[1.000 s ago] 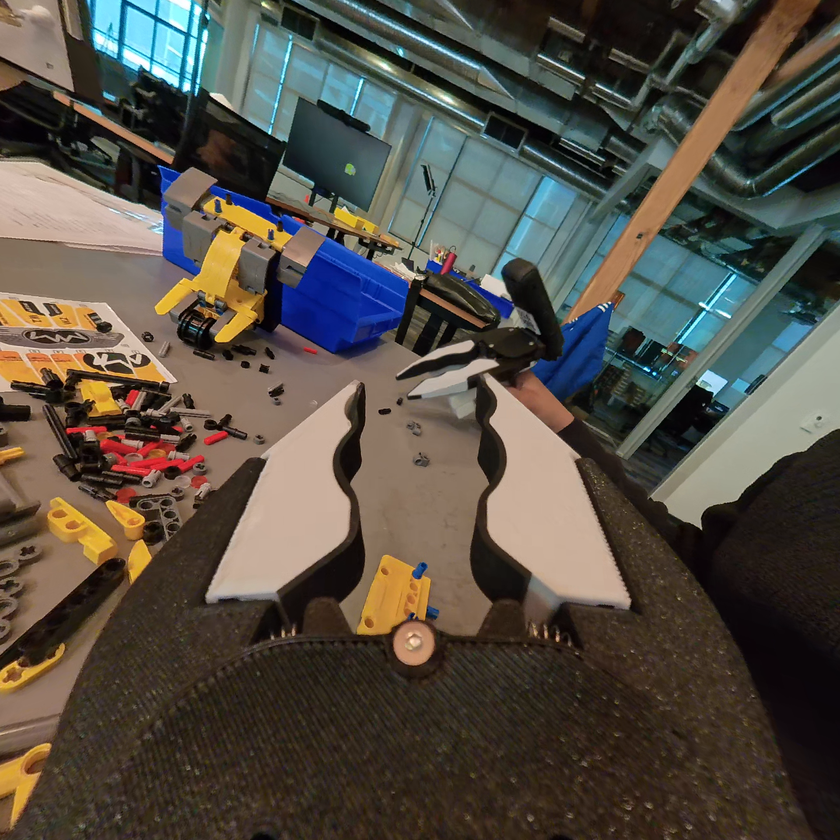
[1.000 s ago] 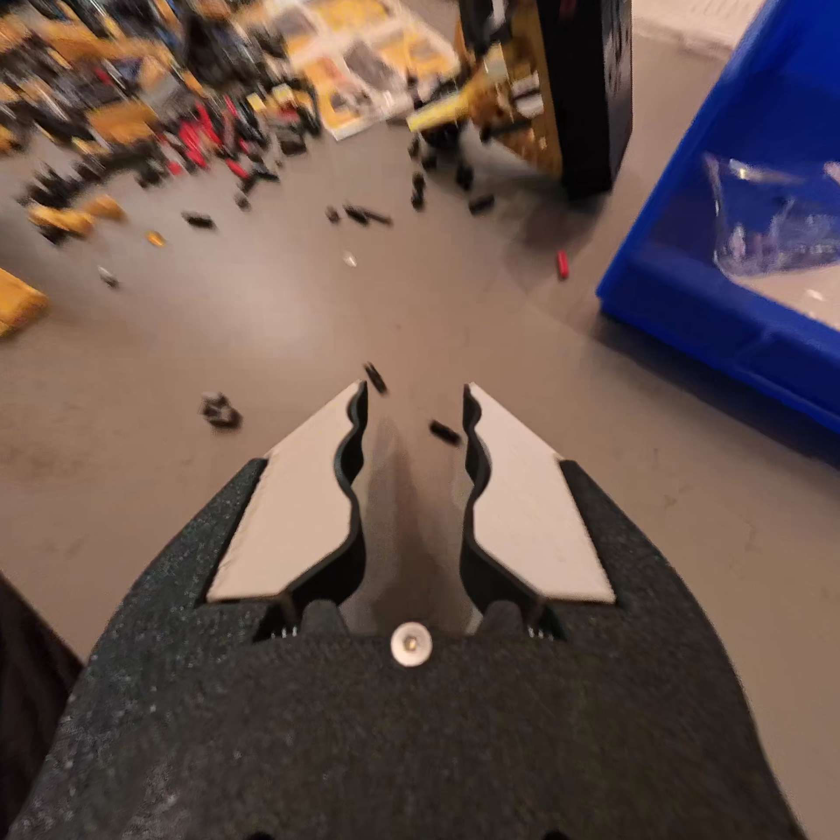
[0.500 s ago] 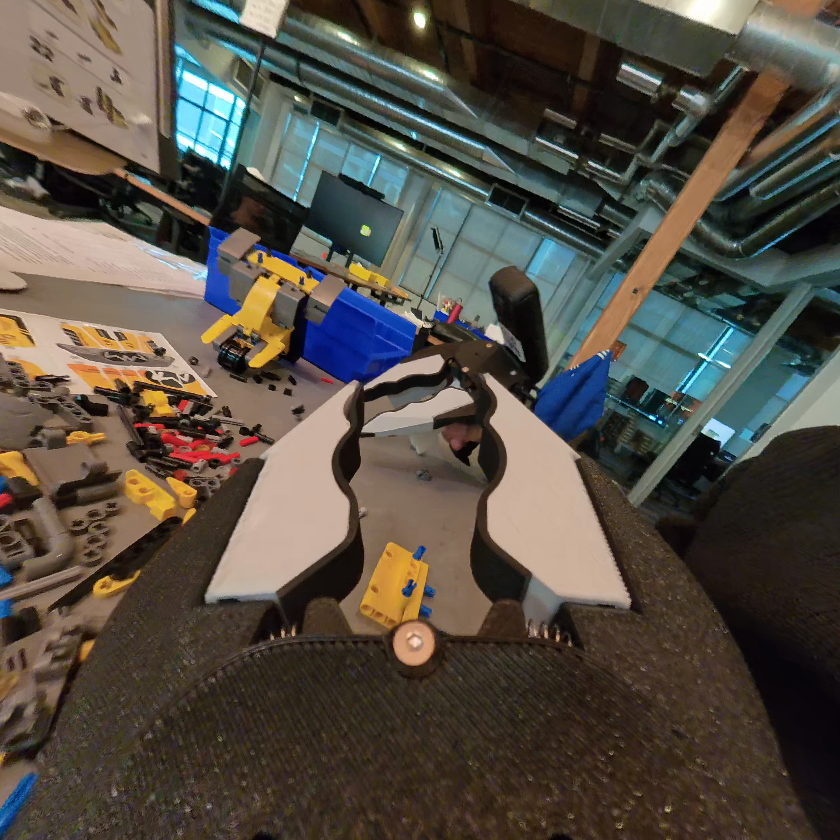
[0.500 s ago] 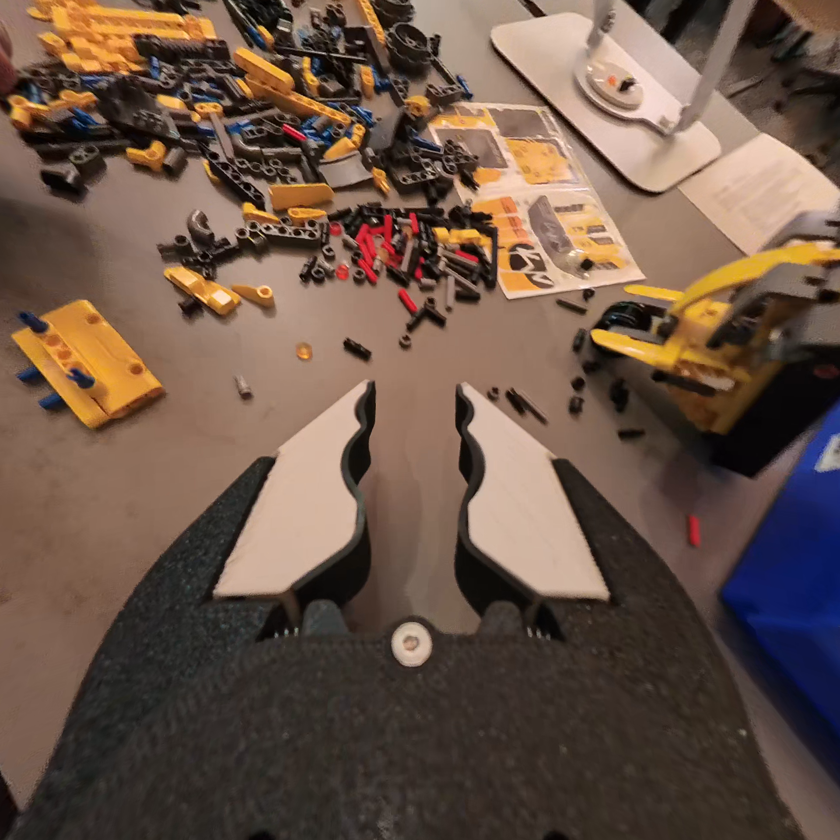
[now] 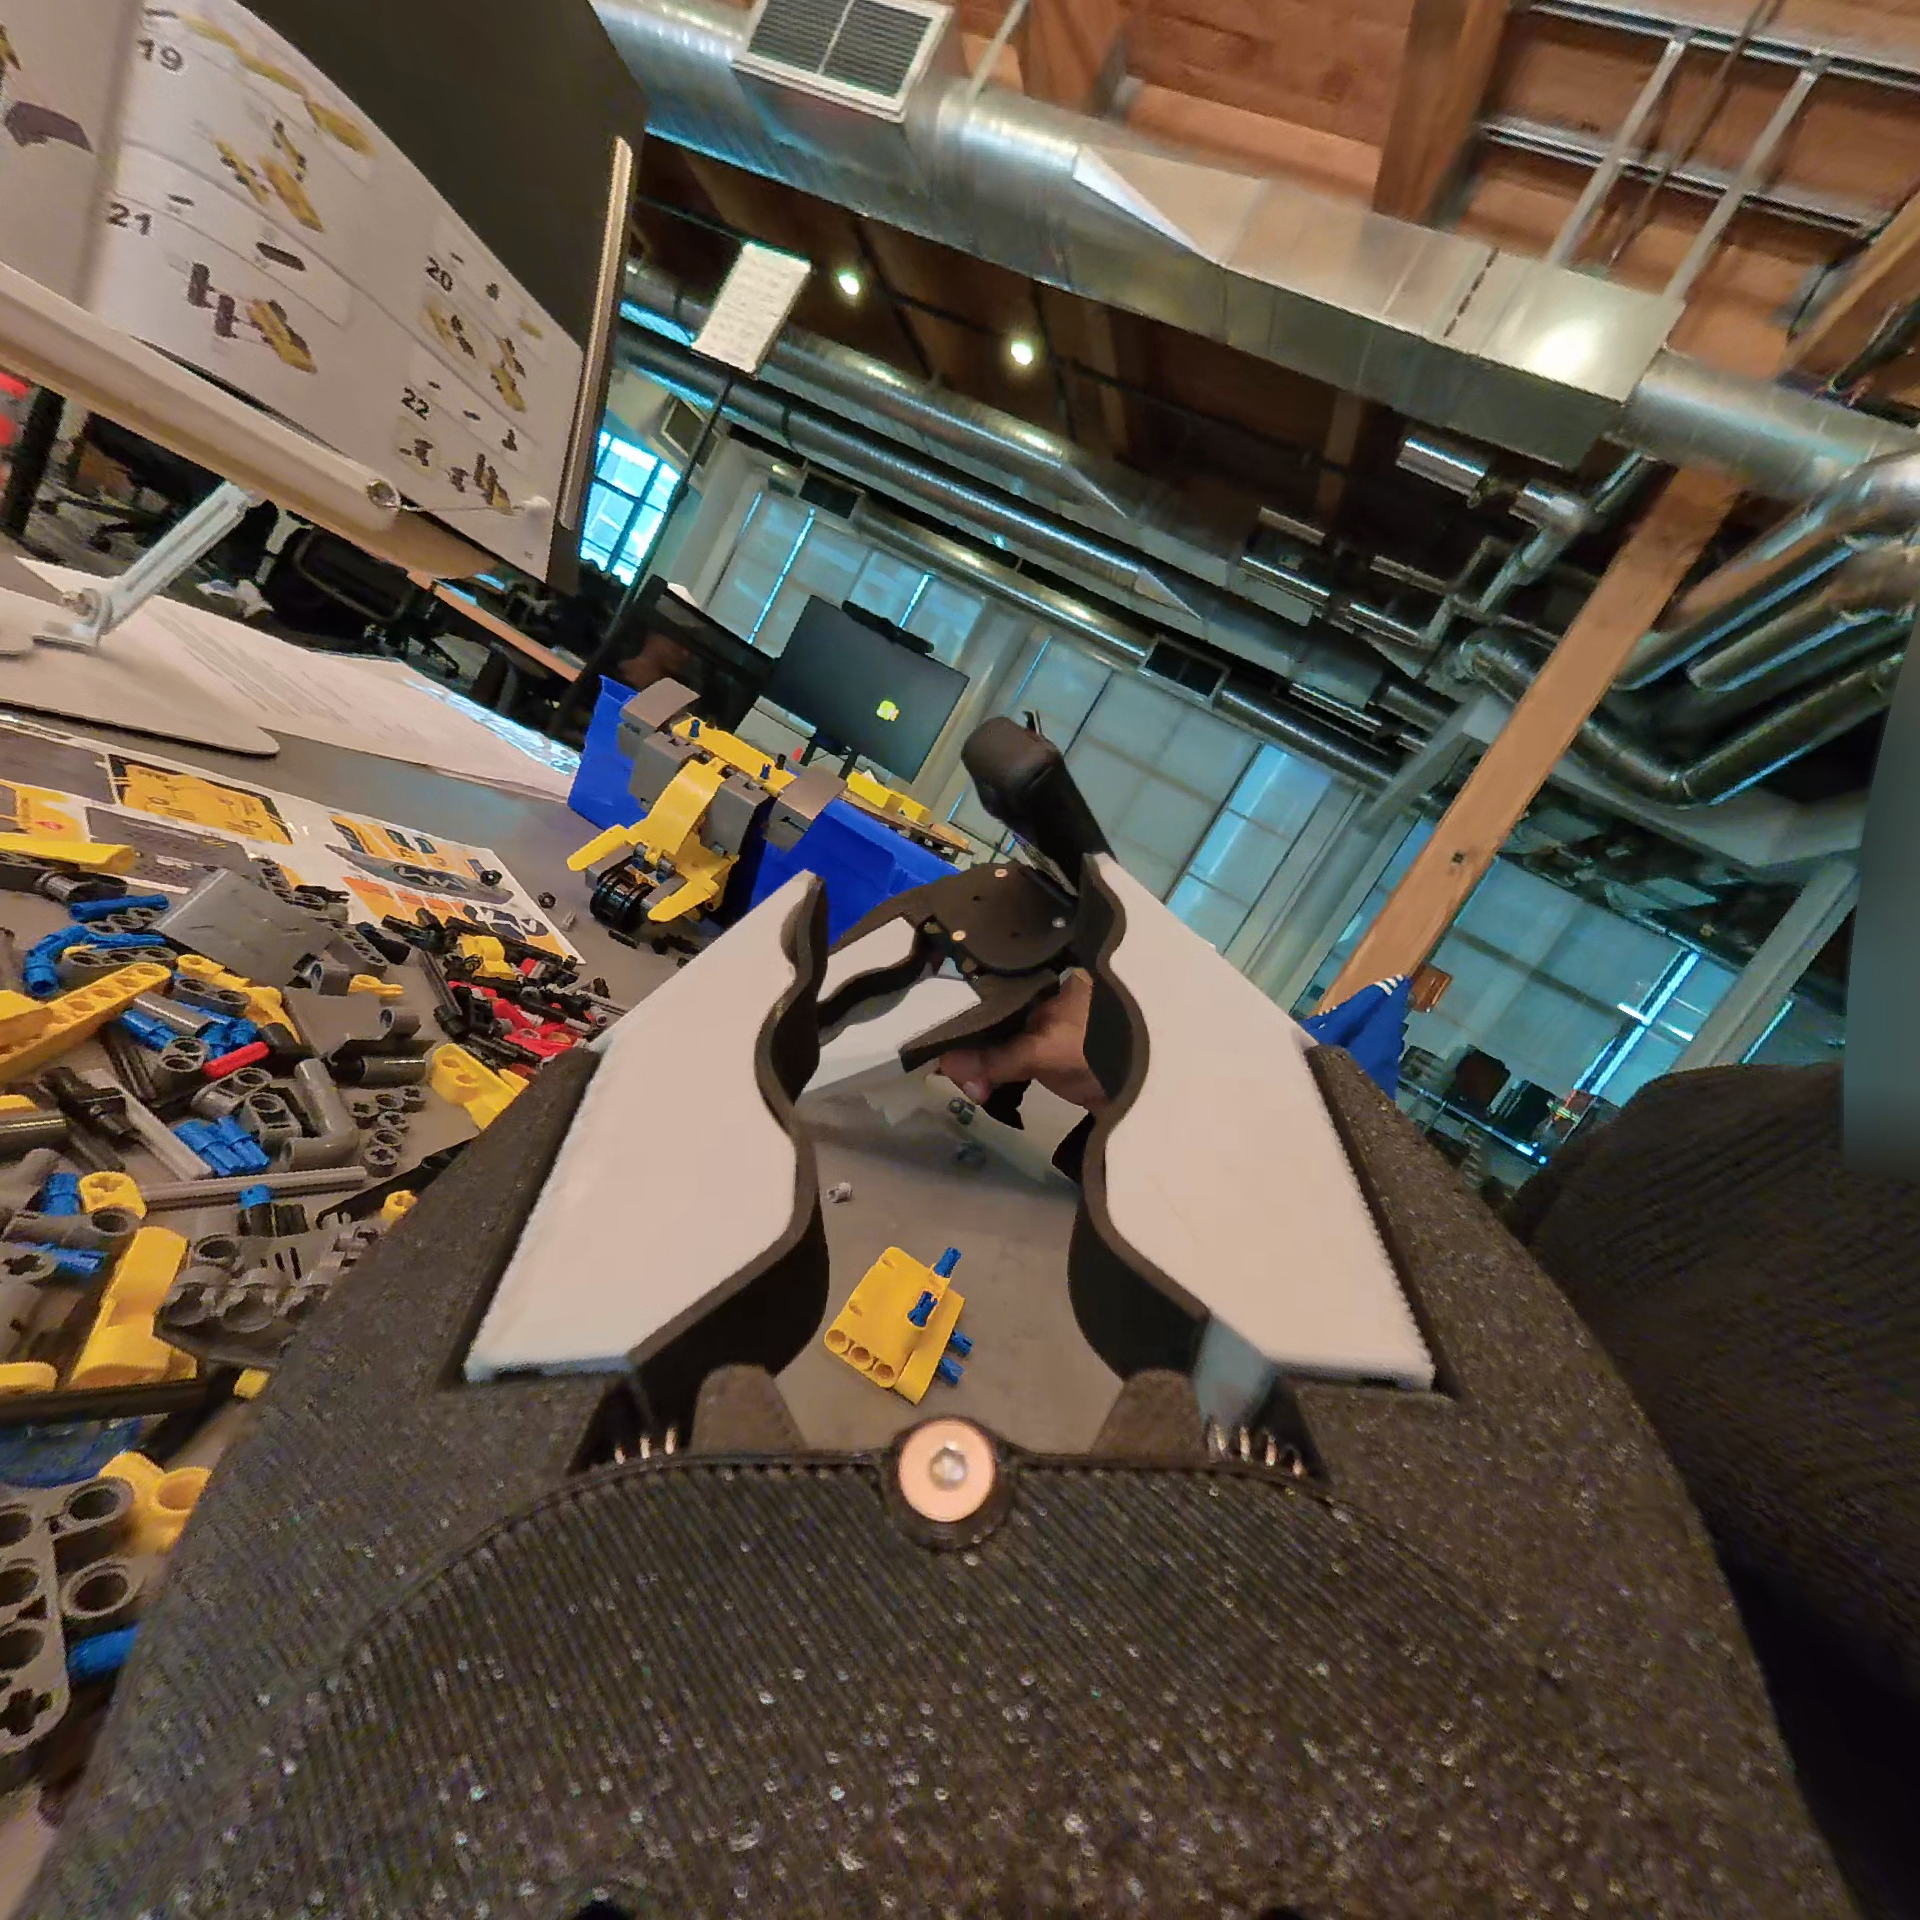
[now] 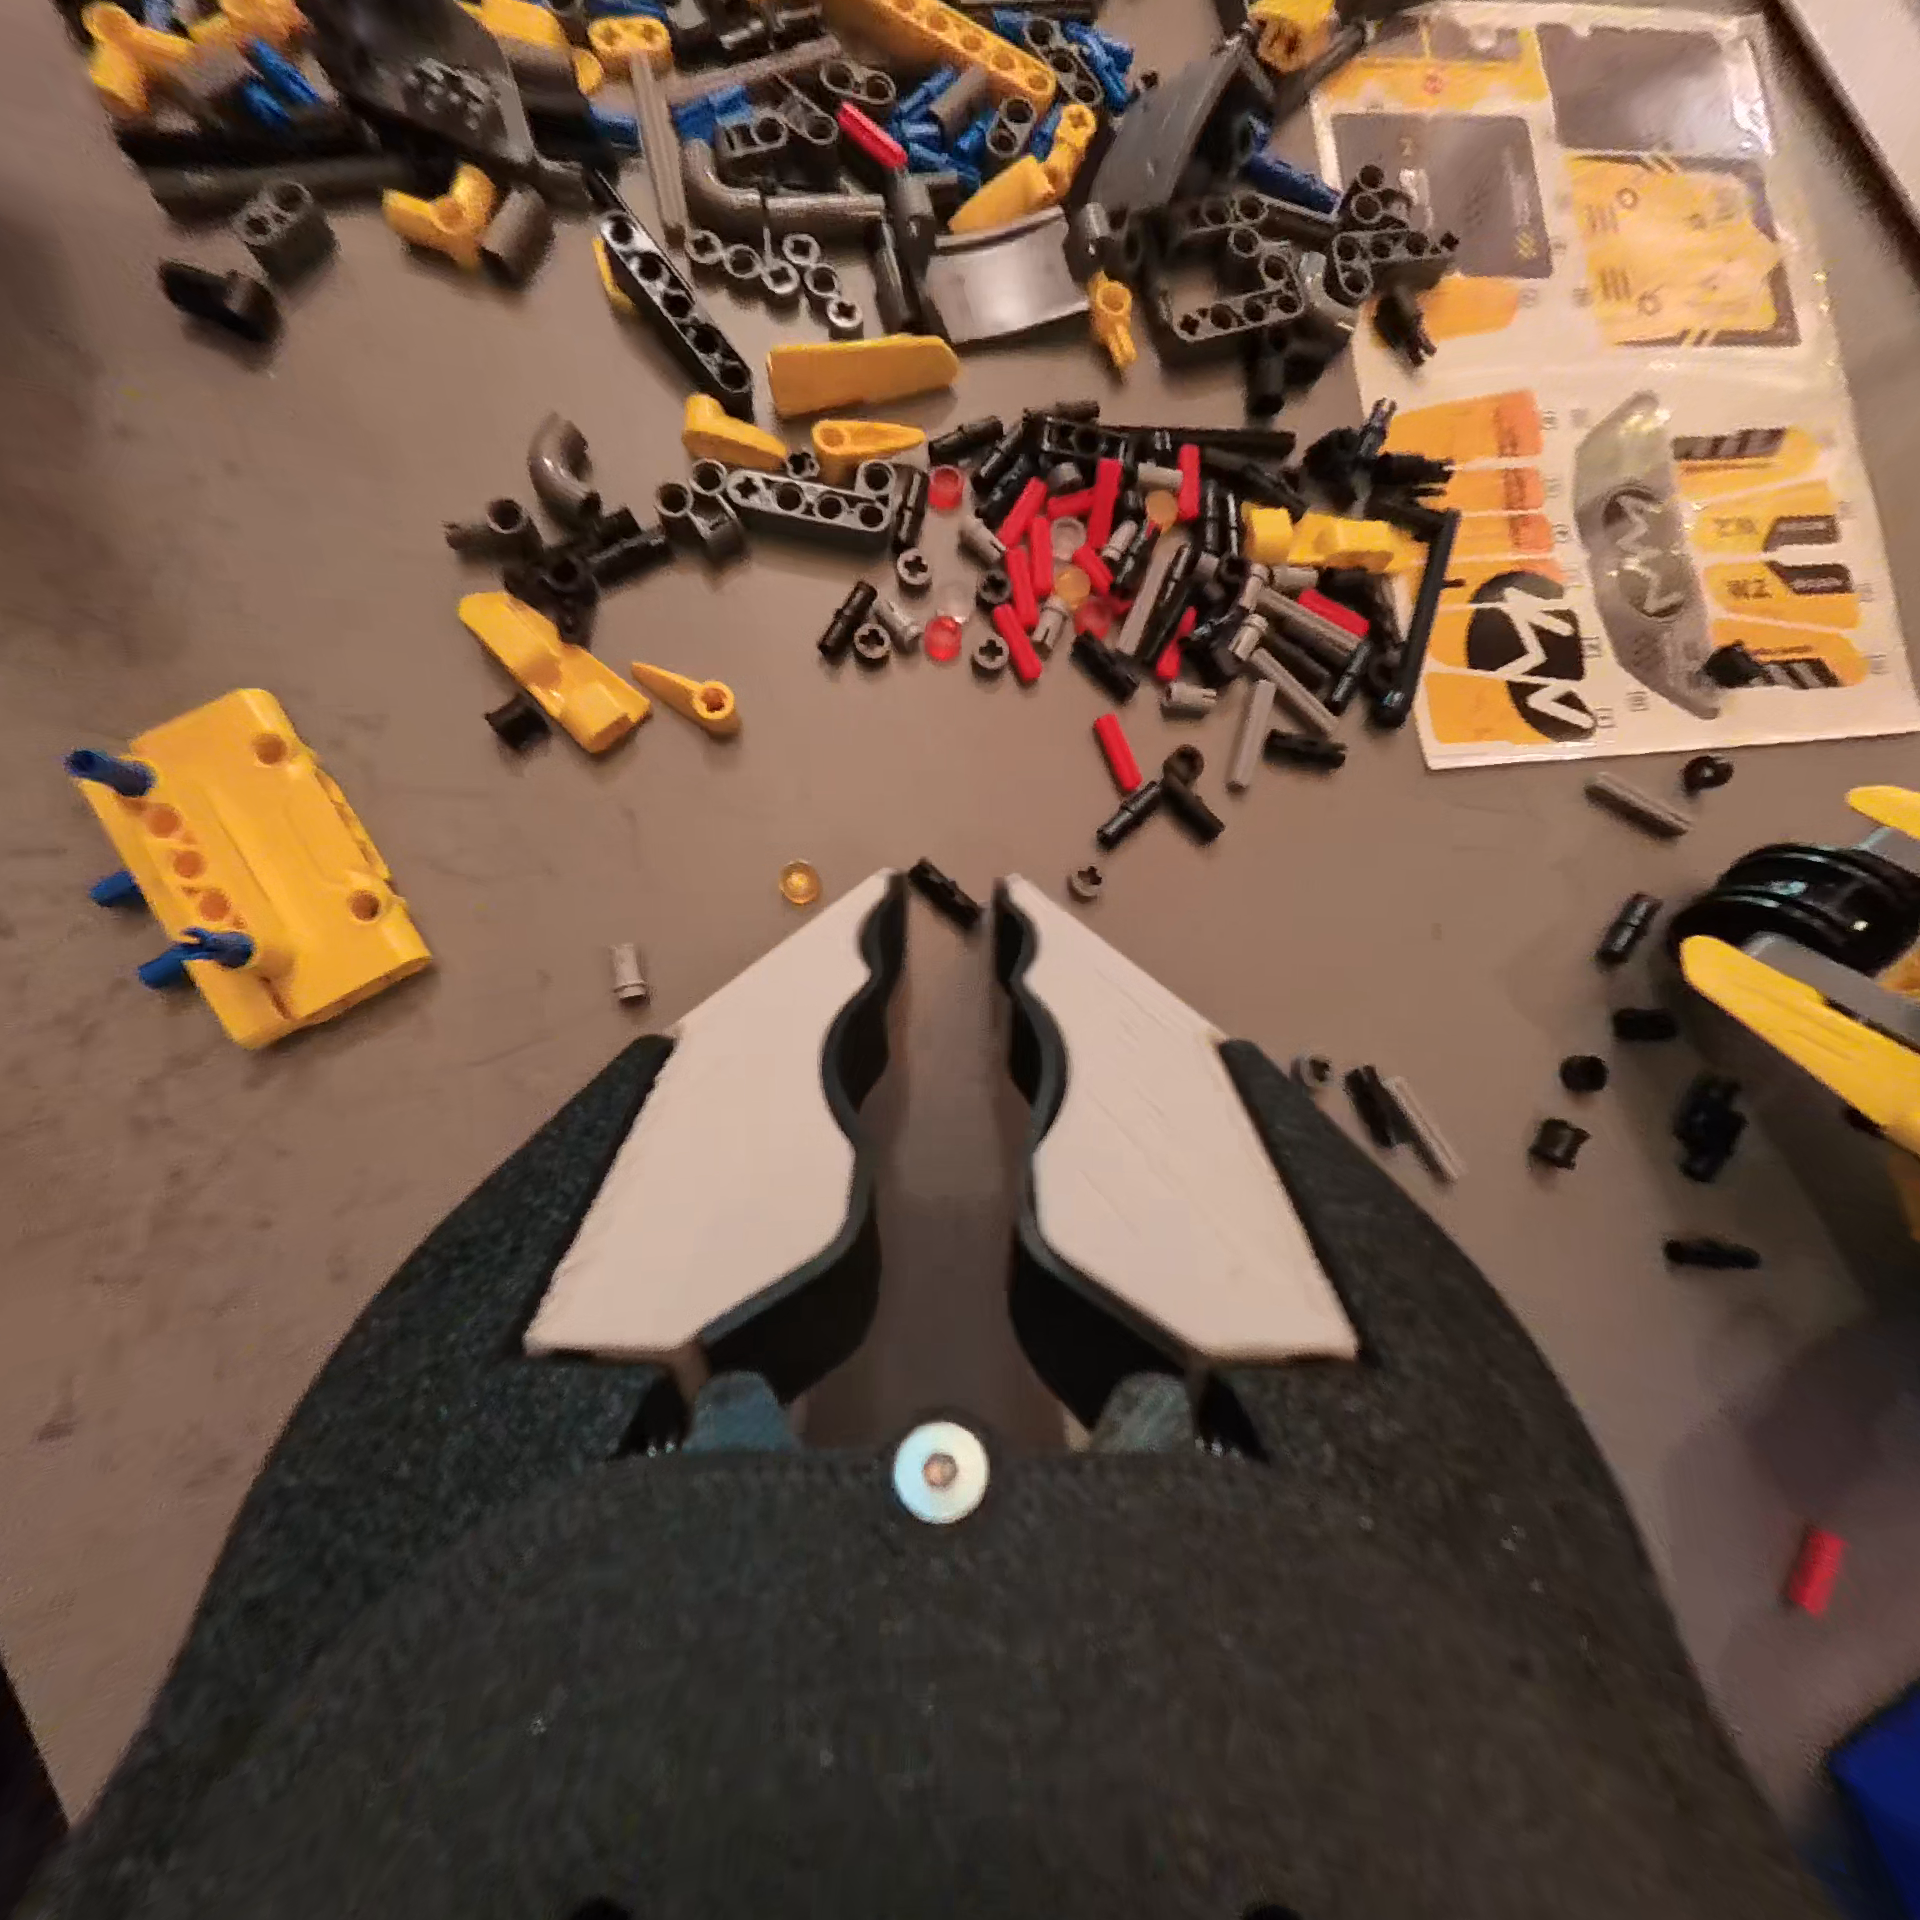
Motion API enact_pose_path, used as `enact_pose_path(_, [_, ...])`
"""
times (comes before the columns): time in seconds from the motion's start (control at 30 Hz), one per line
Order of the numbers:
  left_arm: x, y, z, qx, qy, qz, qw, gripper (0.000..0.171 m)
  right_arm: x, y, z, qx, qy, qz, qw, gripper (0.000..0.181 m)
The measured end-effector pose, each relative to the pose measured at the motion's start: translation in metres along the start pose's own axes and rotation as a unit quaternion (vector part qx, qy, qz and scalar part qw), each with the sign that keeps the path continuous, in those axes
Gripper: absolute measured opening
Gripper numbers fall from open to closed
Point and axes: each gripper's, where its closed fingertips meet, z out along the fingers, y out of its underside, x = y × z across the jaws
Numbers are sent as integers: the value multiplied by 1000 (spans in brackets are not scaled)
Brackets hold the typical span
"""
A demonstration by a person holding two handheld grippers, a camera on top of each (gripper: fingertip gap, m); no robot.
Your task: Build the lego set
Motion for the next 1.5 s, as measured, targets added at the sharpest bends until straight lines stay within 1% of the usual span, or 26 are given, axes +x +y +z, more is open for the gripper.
enact_pose_path(0.03, [0, 0, 0, 1, -1, 1, 1000, 45, -1, -1, -1, 3, -6, 1, 1000, 2])
enact_pose_path(0.07, [0, 0, 0, 1, -2, 2, 1000, 45, 0, -1, -3, 5, -5, 0, 1000, 0])
enact_pose_path(0.2, [-2, 0, 0, -1, -7, -3, 1000, 44, 0, -13, -14, 48, -8, 0, 999, 0])
enact_pose_path(0.3, [-13, 2, 2, -9, -25, -31, 999, 43, 1, -23, -30, 96, -7, 10, 995, 0])
enact_pose_path(0.37, [-18, 6, 5, -22, -31, -54, 998, 44, 0, -22, -39, 117, -8, 23, 993, 0])
enact_pose_path(0.43, [-25, 17, 11, -61, -53, -71, 994, 47, 1, -16, -44, 125, 2, 39, 991, 0])
enact_pose_path(0.5, [-27, 38, 21, -142, -84, -65, 984, 50, 2, -3, -47, 118, 18, 47, 992, 5])
enact_pose_path(0.53, [-21, 46, 28, -183, -80, -46, 979, 54, 2, 6, -48, 110, 29, 50, 992, 7])
enact_pose_path(0.57, [-15, 53, 34, -220, -75, -15, 973, 55, 3, 14, -51, 101, 40, 53, 993, 9])
enact_pose_path(0.6, [-14, 60, 40, -253, -82, 31, 964, 55, 4, 22, -54, 97, 50, 57, 992, 10])
enact_pose_path(0.67, [-22, 69, 48, -293, -112, 151, 937, 53, 5, 34, -63, 96, 62, 71, 991, 13])
enact_pose_path(0.7, [-29, 73, 50, -306, -129, 203, 921, 47, 5, 40, -69, 98, 68, 79, 990, 14])
enact_pose_path(0.73, [-34, 76, 52, -311, -137, 239, 910, 39, 6, 45, -74, 99, 74, 87, 988, 16])
enact_pose_path(0.77, [-37, 76, 56, -307, -138, 256, 906, 36, 8, 50, -80, 101, 82, 94, 987, 16])
enact_pose_path(0.87, [-41, 67, 67, -279, -135, 247, 918, 28, 11, 61, -96, 111, 103, 111, 982, 18])
enact_pose_path(0.9, [-42, 60, 69, -265, -135, 253, 920, 22, 10, 62, -100, 121, 105, 116, 980, 17])
enact_pose_path(0.97, [-47, 41, 71, -210, -148, 301, 918, 3, 4, 53, -104, 157, 92, 127, 975, 17])
enact_pose_path(1.0, [-49, 36, 71, -190, -151, 320, 916, 0, 0, 45, -105, 179, 82, 134, 971, 17])
enact_pose_path(1.03, [-51, 35, 71, -183, -150, 325, 916, 0, -5, 36, -104, 197, 72, 139, 968, 17])
enact_pose_path(1.1, [-52, 40, 71, -186, -141, 312, 921, 0, -11, 22, -99, 215, 68, 135, 965, 17])
enact_pose_path(1.17, [-52, 47, 70, -200, -130, 304, 922, 0, -8, 16, -89, 202, 88, 123, 968, 17])
enact_pose_path(1.27, [-43, 48, 69, -192, -107, 315, 923, 0, 1, 11, -74, 161, 113, 114, 974, 17])
enact_pose_path(1.3, [-39, 51, 69, -198, -93, 313, 924, 0, 3, 10, -69, 148, 119, 117, 975, 18])
enact_pose_path(1.37, [-34, 58, 70, -214, -74, 307, 925, 0, 1, 9, -59, 129, 113, 120, 978, 22])
enact_pose_path(1.5, [-31, 60, 69, -213, -68, 316, 922, 0, -8, 3, -42, 113, 96, 121, 981, 28])
